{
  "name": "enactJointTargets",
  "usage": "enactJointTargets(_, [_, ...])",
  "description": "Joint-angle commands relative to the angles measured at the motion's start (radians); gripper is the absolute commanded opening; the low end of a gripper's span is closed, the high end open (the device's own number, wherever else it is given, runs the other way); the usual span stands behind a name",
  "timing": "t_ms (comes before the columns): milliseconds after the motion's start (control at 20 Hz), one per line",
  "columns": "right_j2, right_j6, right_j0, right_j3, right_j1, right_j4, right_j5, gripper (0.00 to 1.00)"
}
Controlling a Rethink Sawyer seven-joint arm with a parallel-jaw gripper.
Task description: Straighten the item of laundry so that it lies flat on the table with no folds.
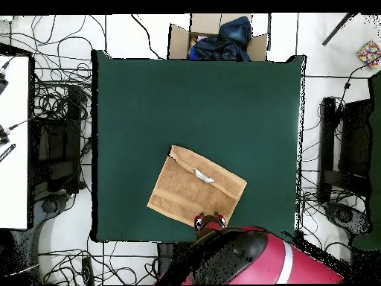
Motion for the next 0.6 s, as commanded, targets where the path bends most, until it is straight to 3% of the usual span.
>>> enactJointTargets(50, [0.131,0.057,0.016,-0.314,0.138,0.093,0.181,1.00])
enactJointTargets(600, [0.155,0.048,0.018,-0.338,0.125,0.095,0.242,1.00])
